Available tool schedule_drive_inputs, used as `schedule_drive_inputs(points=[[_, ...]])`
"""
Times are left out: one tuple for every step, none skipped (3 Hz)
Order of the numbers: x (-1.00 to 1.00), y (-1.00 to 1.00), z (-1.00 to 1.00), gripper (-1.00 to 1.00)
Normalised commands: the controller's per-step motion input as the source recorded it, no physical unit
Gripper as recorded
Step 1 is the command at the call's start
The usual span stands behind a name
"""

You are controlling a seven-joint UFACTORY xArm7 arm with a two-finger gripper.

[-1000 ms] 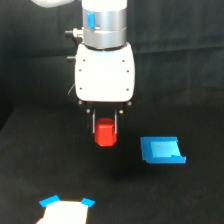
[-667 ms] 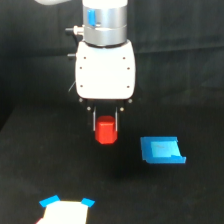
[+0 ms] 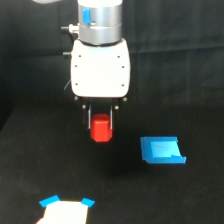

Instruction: Pick up the red object from the table

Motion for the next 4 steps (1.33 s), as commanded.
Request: schedule_drive_inputs(points=[[0.10,-0.05,0.17,-0.48],[0.05,-0.24,0.07,-1.00],[0.02,0.36,-0.44,-1.00],[-0.19,-0.12,-0.38,-0.81]])
